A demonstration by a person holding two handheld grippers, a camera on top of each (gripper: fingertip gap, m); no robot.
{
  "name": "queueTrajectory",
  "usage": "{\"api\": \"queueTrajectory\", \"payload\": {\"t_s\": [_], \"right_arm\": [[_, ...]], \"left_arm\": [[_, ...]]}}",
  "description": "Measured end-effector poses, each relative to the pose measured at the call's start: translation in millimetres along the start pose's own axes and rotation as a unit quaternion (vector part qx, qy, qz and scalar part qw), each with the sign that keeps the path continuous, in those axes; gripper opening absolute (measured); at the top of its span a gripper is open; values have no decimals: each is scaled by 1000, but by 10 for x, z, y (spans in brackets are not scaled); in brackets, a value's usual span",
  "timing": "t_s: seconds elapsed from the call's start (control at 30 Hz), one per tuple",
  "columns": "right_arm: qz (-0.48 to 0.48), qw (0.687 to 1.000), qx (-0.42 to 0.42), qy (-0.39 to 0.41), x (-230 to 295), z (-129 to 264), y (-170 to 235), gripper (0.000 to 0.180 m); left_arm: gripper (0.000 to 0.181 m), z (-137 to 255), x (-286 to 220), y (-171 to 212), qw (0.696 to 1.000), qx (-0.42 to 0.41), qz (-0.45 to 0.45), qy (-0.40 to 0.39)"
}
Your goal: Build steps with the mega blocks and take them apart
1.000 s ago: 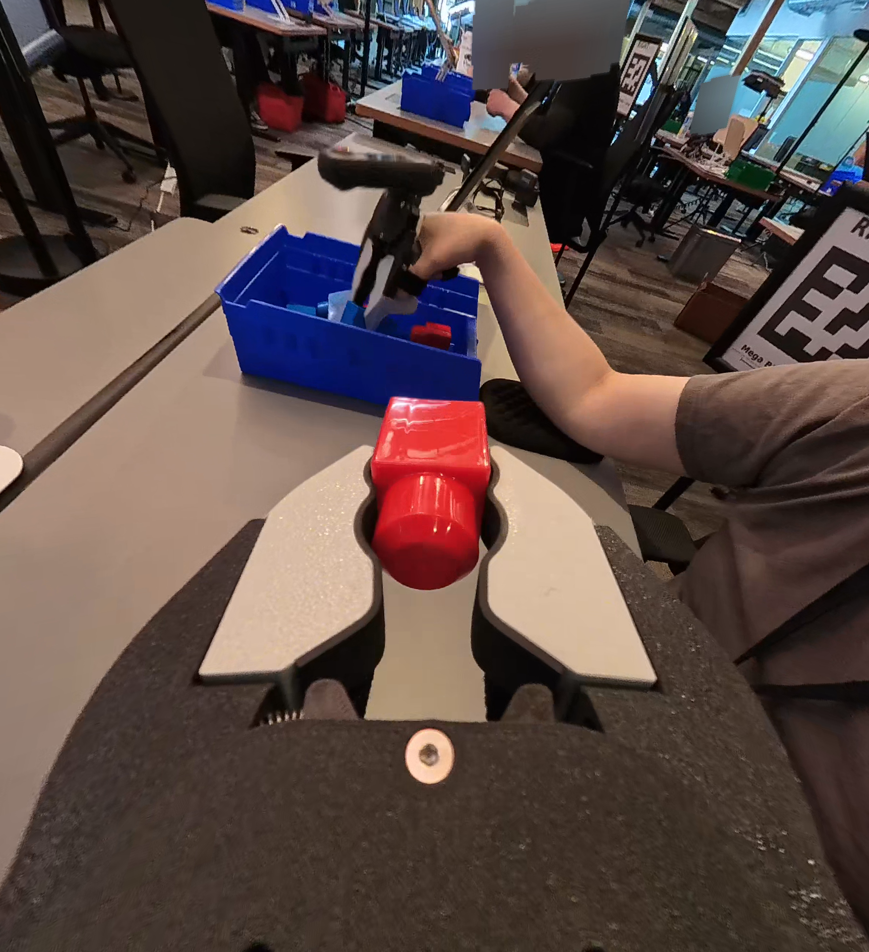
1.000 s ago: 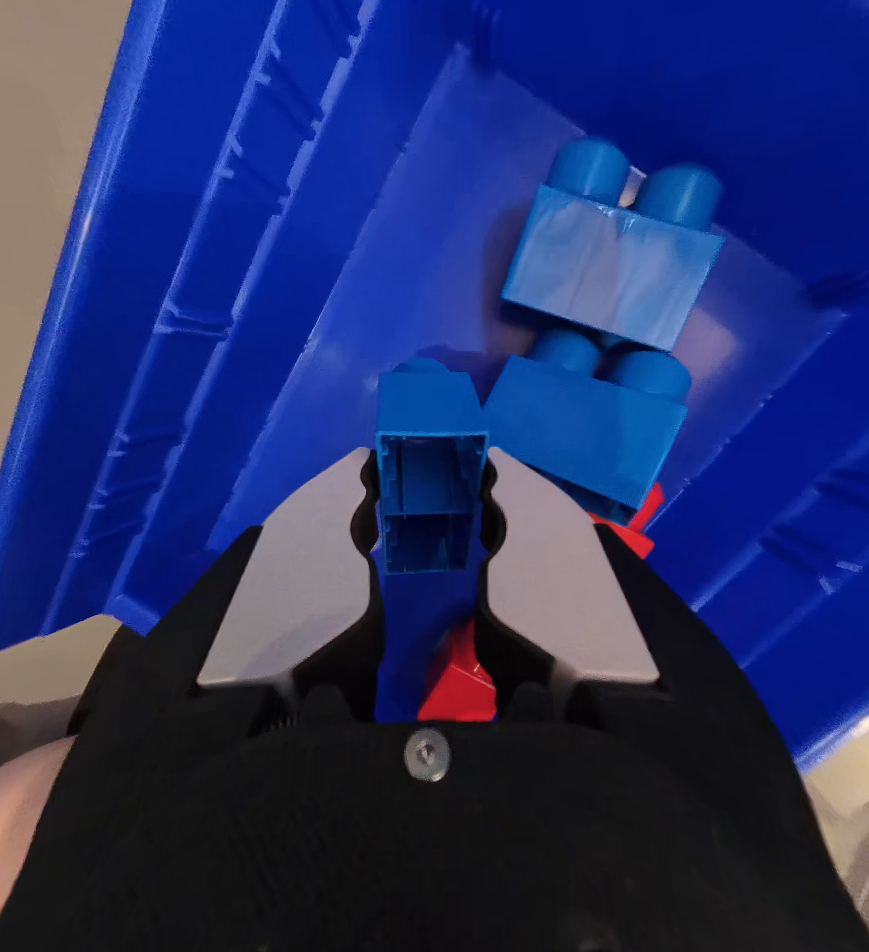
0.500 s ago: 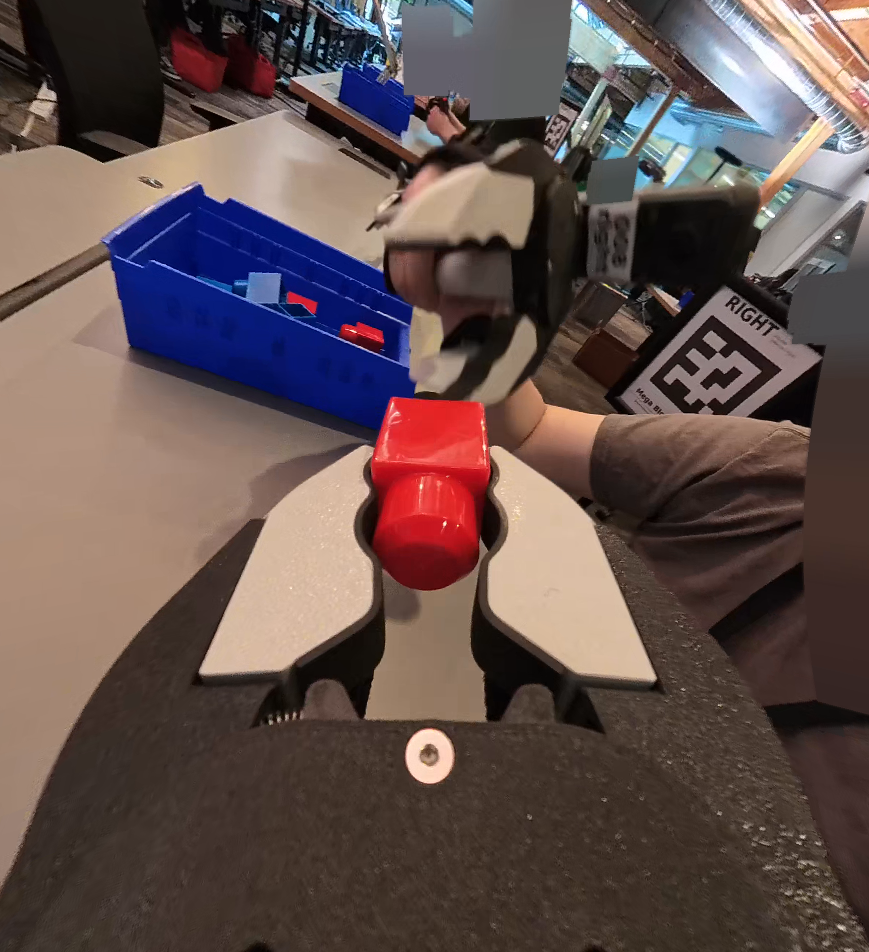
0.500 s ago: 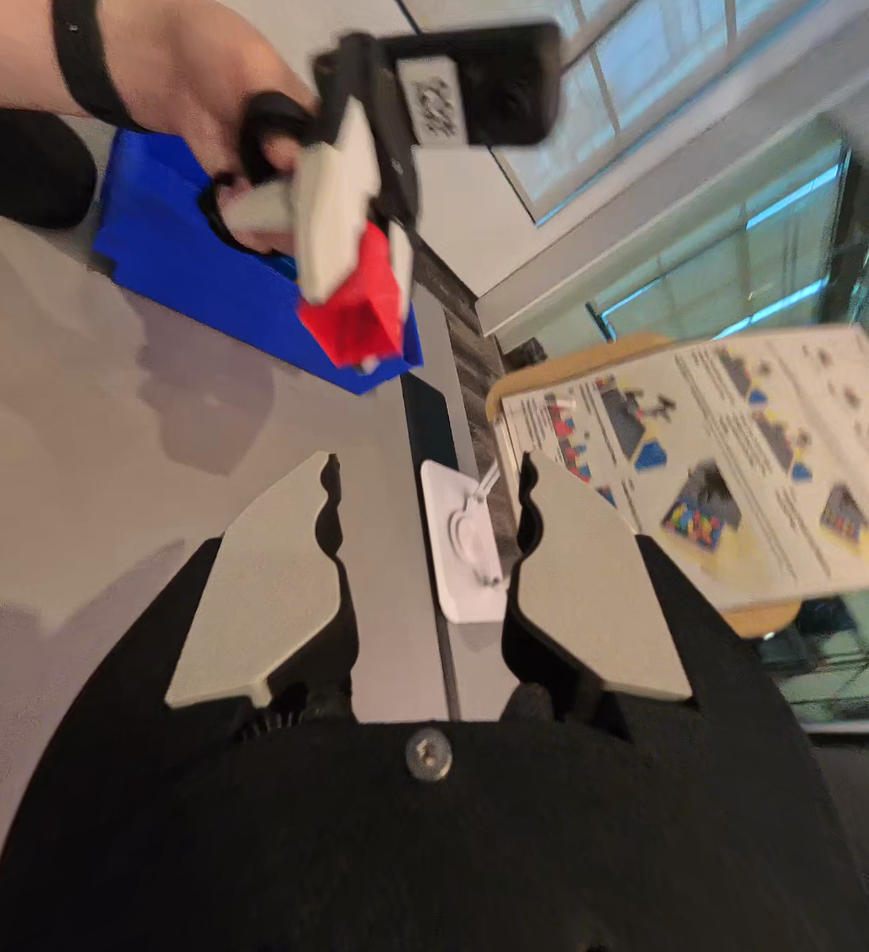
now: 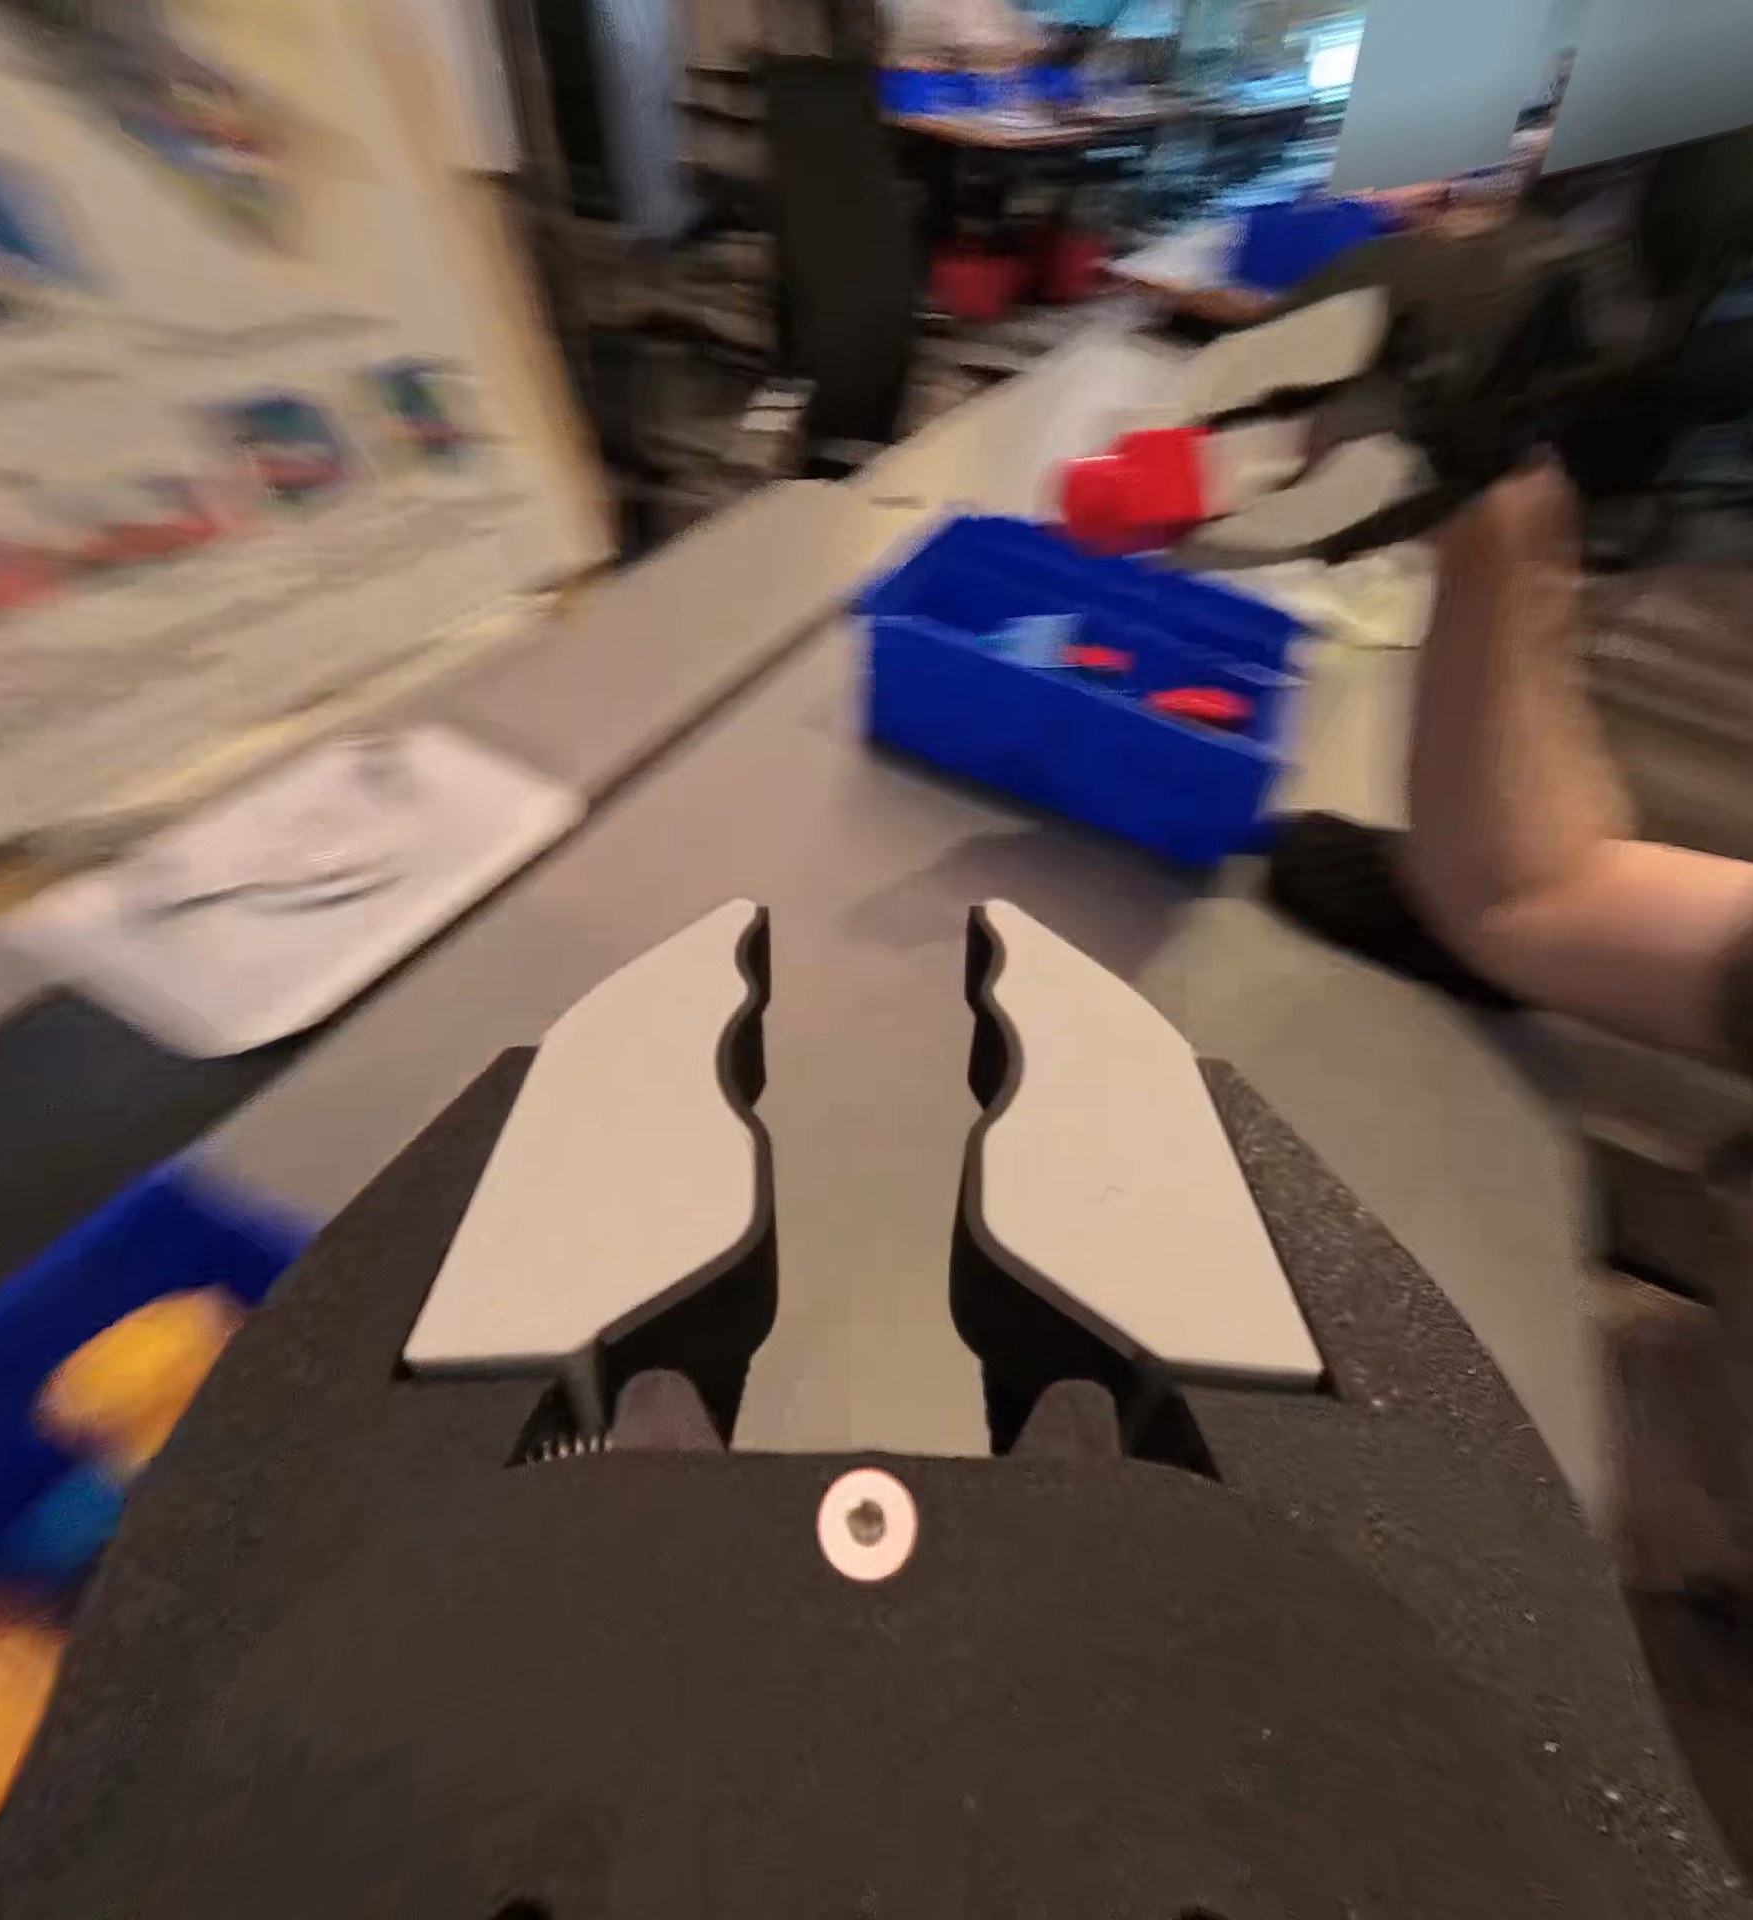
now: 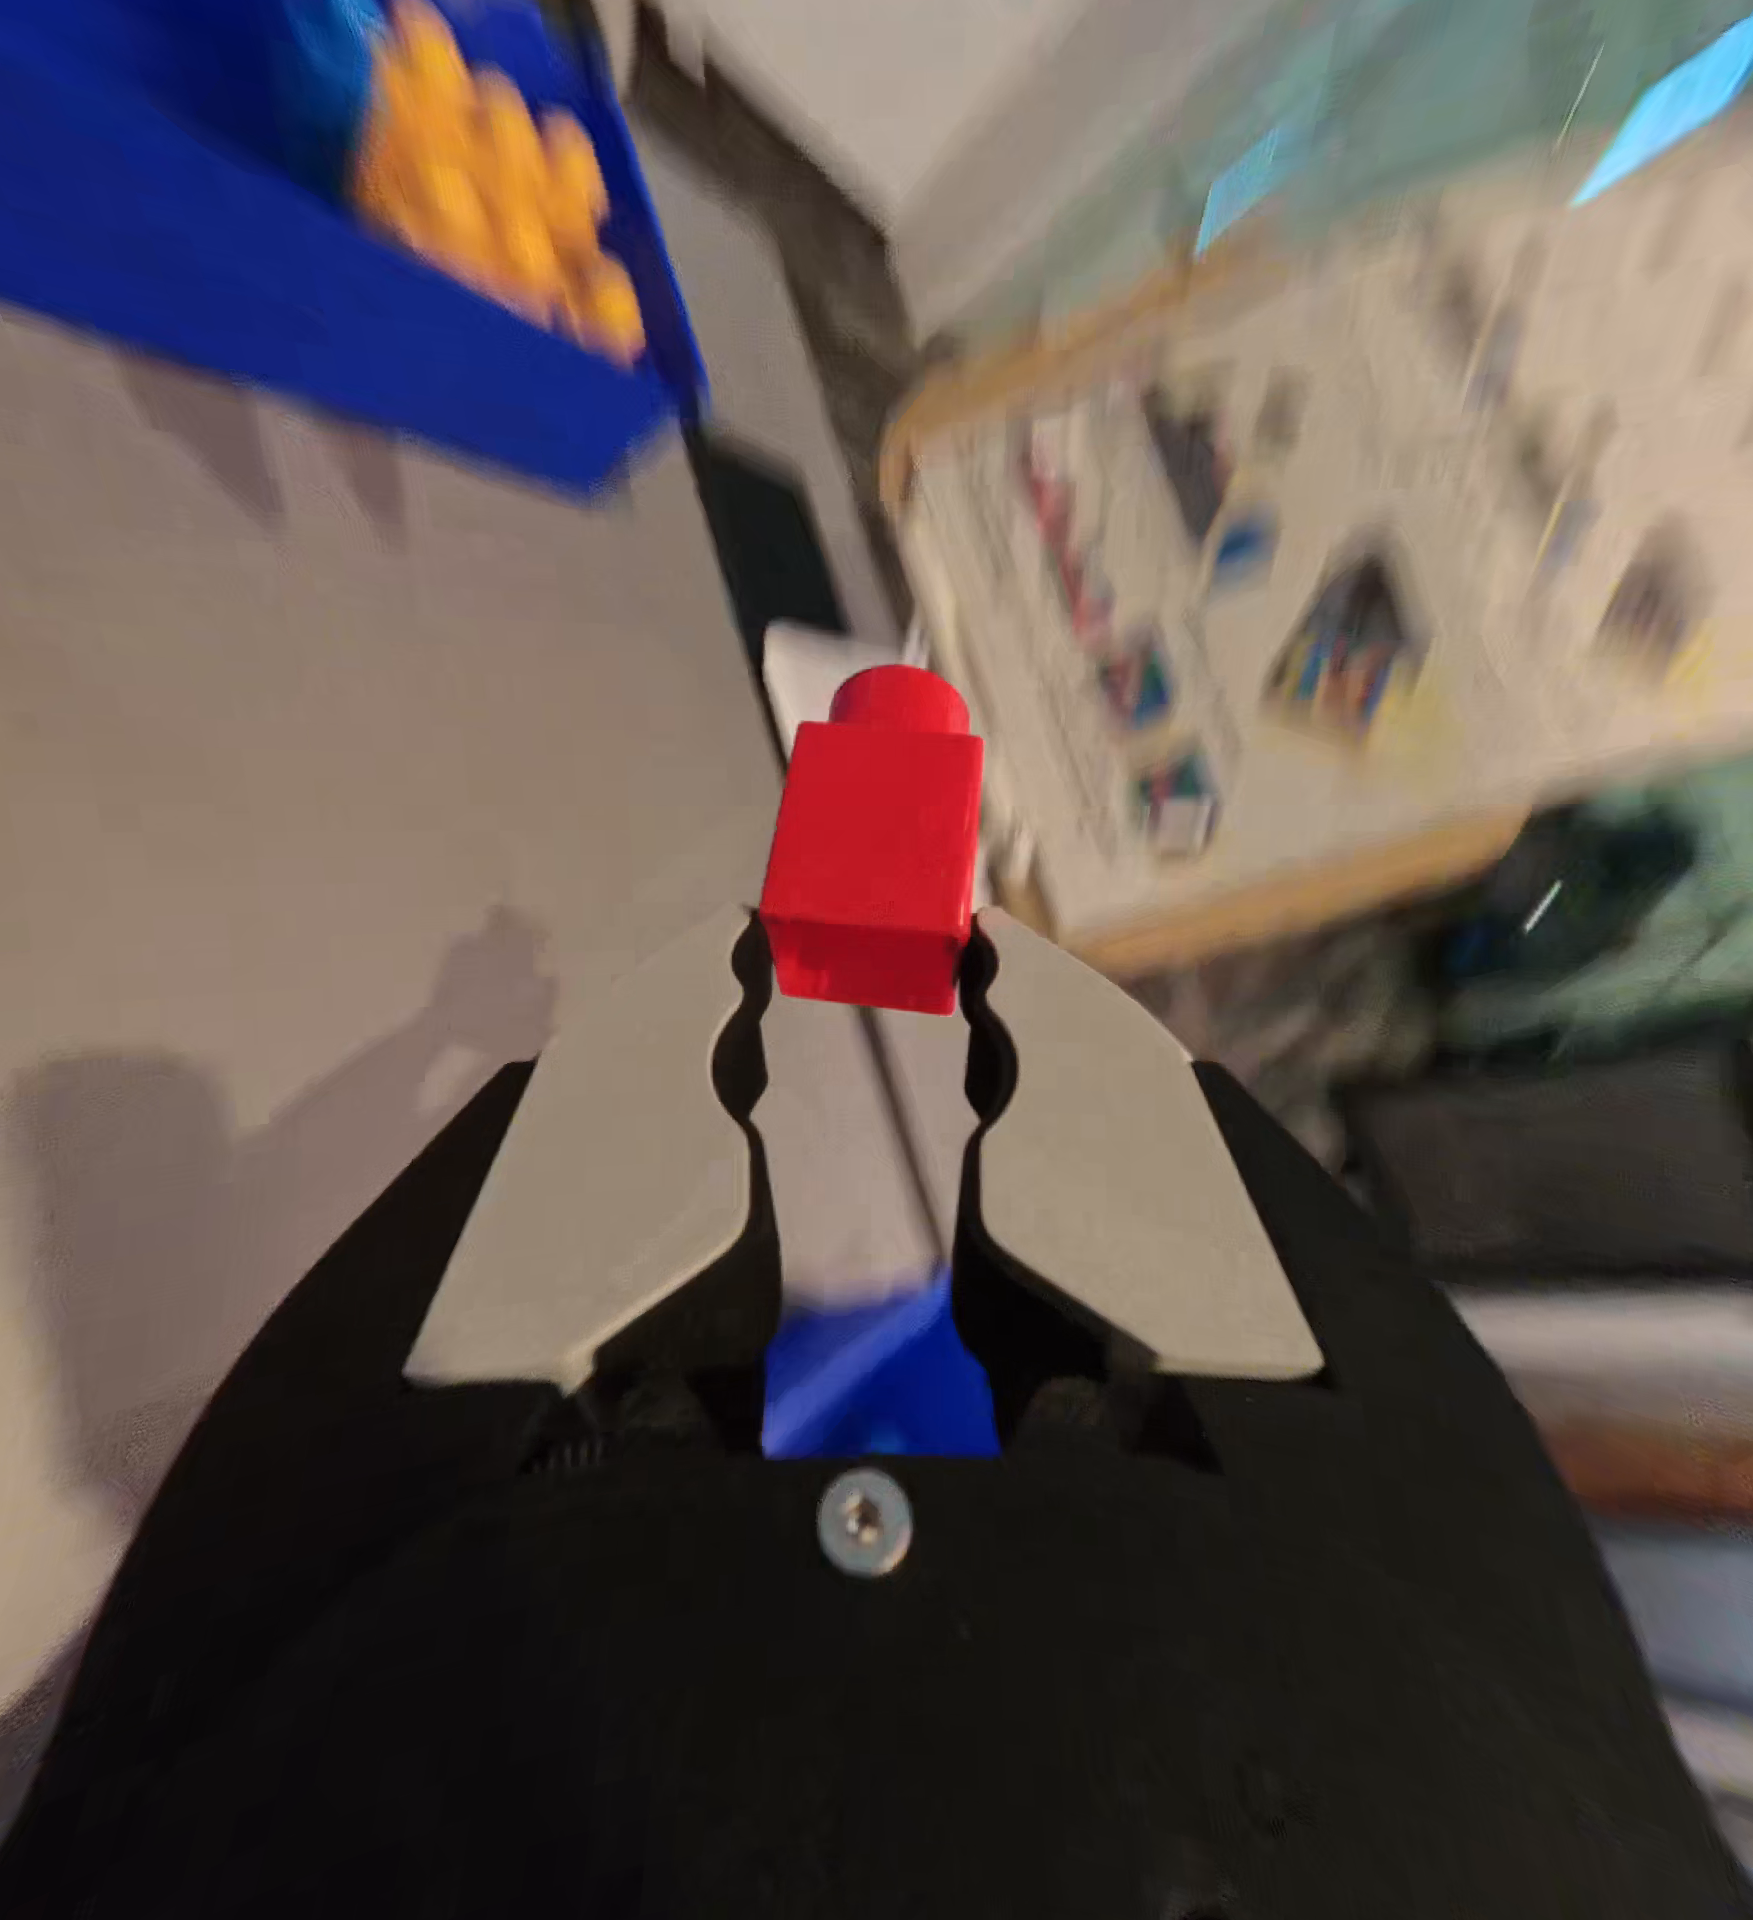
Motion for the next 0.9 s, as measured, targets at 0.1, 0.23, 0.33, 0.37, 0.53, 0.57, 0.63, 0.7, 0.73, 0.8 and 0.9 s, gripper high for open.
{"api": "queueTrajectory", "payload": {"t_s": [0.1,0.23,0.33,0.37,0.53,0.57,0.63,0.7,0.73,0.8,0.9], "right_arm": [[-155,964,199,-89,78,283,1139,36],[-338,862,331,-184,512,573,2186,36],[-404,809,366,-221,752,577,2554,36],[-416,792,382,-231,823,570,2640,36],[-439,773,410,-204,831,531,2824,42],[-439,779,406,-187,773,534,2821,44],[-432,792,402,-154,657,556,2810,49],[-424,802,398,-135,584,578,2779,49],[-421,805,398,-131,568,590,2765,49],[-413,806,406,-125,550,620,2754,49],[-404,808,410,-123,532,629,2724,49]], "left_arm": [[36,554,616,78,976,4,-14,-219],[37,968,1088,439,940,100,39,-325],[40,1122,1328,689,914,153,79,-366],[46,1157,1397,784,903,177,99,-378],[62,1108,1576,1070,877,244,144,-389],[63,1091,1608,1100,868,254,153,-398],[66,1055,1685,1137,849,269,156,-427],[64,1003,1738,1173,834,283,159,-446],[63,969,1754,1197,829,291,160,-449],[62,916,1793,1256,815,311,161,-461],[53,858,1859,1338,792,339,152,-483]]}}
Point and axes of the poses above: each gripper's, where its closed fingertips meet, z back along the fingers, y out of its underside, x = y × z across the jaws, the point moved 4 cm from there along z, back along the fingers, and after that the axes turned 15 degrees about z, right-handed, at the moved point
